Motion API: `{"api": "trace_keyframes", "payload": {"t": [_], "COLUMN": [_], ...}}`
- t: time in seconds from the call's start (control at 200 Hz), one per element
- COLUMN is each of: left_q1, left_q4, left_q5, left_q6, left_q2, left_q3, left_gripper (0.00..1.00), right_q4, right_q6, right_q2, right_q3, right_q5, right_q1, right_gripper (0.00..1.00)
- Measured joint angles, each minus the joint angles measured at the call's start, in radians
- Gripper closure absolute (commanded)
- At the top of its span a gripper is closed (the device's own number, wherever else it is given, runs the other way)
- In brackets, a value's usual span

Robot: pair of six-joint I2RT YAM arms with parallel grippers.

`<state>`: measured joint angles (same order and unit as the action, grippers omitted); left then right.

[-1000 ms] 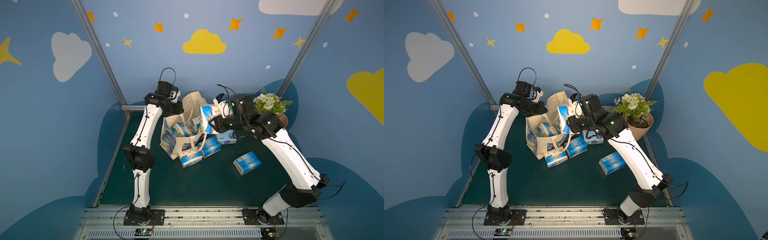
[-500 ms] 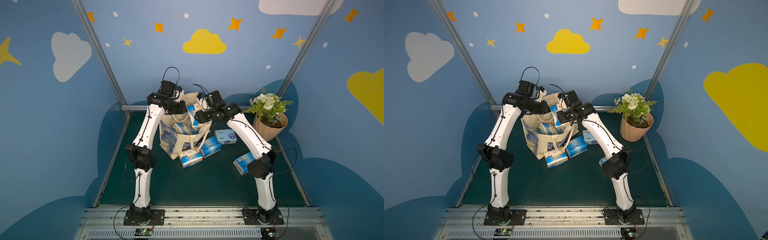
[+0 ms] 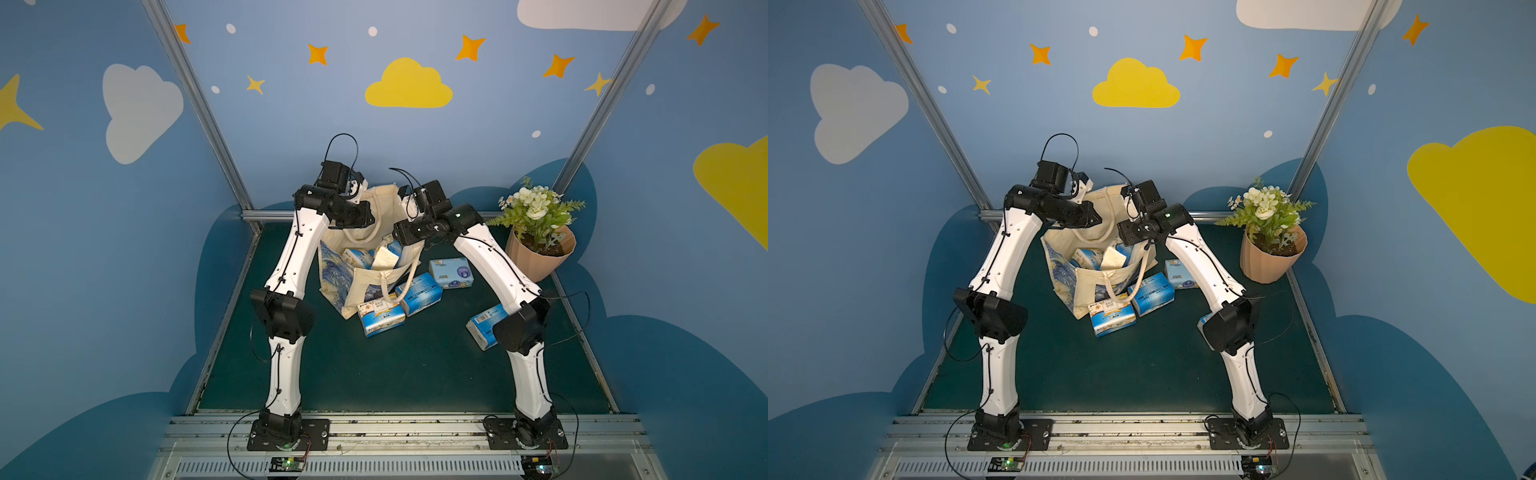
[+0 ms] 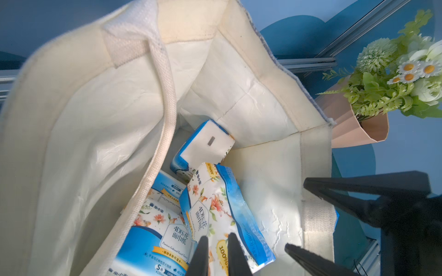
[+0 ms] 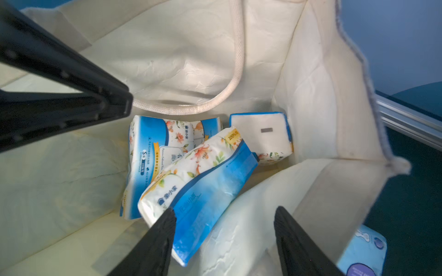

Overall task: Put tissues into the canvas bag
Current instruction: Place the pack of facial tissues in the canvas bag, then pick up the pack of facial tissues from the center of the board.

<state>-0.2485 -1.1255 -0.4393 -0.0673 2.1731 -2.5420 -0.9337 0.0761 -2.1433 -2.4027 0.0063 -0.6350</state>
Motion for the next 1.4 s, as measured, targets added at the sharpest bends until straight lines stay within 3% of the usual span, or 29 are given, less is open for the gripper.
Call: {"api": "trace_keyframes", "payload": {"t": [0.09,0.22,0.381,0.501,0.801,0.957,1.037,1.267,1.402], "left_q1": [-0.001,-0.004,-0.008,-0.01,-0.01,-0.02,-0.041,-0.073,-0.051], "left_q4": [0.0,0.001,0.018,0.04,0.077,0.074,0.054,0.067,0.039], "left_q5": [0.0,-0.001,-0.001,0.001,0.041,0.05,0.132,0.461,0.584], "left_q6": [0.0,0.0,0.001,0.001,0.003,0.008,0.011,0.067,0.089], "left_q2": [0.0,0.0,0.0,-0.001,-0.011,-0.018,-0.023,-0.178,-0.187], "left_q3": [-0.001,-0.001,-0.001,-0.001,-0.007,-0.053,-0.103,-0.014,-0.051], "left_gripper": [0.82,0.8,0.79,0.78,0.7,0.67,0.64,0.32,0.3], "right_q4": [0.017,0.049,0.06,0.042,-0.115,-0.174,-0.193,-0.203,-0.204], "right_q6": [0.017,0.053,0.129,0.189,0.375,0.429,0.44,0.425,0.395], "right_q2": [0.041,0.221,0.447,0.571,0.705,0.787,0.811,0.787,0.736], "right_q3": [0.044,0.225,0.392,0.545,0.982,1.086,1.089,1.082,1.051], "right_q5": [0.015,0.027,0.02,0.058,0.1,0.095,0.087,0.047,0.013], "right_q1": [0.019,0.07,0.195,0.276,0.373,0.384,0.4,0.418,0.418], "right_gripper": [0.27,0.2,0.2,0.14,0.11,0.11,0.11,0.11,0.11]}}
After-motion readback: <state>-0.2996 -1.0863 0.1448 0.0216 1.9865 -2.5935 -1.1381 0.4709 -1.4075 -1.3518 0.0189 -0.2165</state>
